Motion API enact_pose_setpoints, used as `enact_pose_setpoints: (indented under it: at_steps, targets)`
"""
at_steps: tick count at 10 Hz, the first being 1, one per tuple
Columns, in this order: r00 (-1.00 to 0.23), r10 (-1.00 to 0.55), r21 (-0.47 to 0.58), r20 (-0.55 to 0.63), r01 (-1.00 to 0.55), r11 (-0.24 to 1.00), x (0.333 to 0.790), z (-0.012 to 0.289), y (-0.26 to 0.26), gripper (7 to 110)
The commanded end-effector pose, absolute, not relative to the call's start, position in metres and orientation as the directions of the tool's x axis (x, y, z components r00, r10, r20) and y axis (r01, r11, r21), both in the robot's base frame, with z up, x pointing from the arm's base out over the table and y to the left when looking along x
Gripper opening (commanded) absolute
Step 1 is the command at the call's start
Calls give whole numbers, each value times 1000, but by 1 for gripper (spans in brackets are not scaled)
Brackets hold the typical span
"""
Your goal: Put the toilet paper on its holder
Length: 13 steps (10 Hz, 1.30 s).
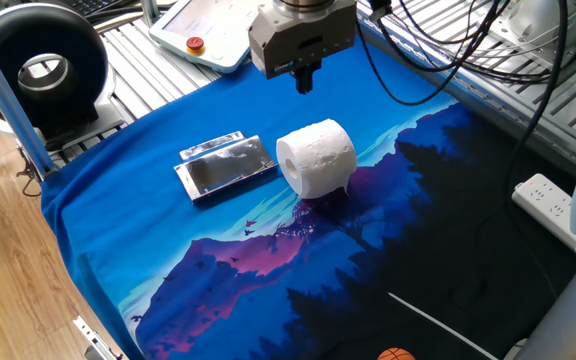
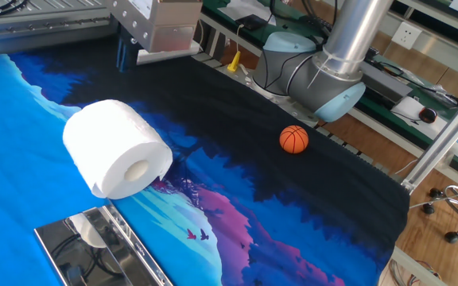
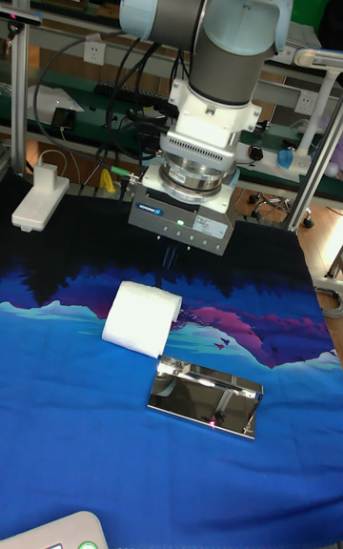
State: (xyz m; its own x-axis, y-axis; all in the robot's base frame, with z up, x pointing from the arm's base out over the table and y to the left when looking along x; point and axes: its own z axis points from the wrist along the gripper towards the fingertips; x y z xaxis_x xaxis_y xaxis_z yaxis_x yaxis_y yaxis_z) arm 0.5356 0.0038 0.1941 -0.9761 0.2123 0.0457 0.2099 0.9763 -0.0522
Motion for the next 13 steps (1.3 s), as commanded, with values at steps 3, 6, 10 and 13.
enact_pose_setpoints:
  at_steps: [3,6,10,13]
  targets:
    - [-987,158,14,-3,158,987,551,195,17,7]
    - [-977,198,42,82,202,979,551,189,25,7]
    - [-967,157,26,199,166,986,581,118,2,44]
    - [-953,281,81,116,291,953,604,106,7,110]
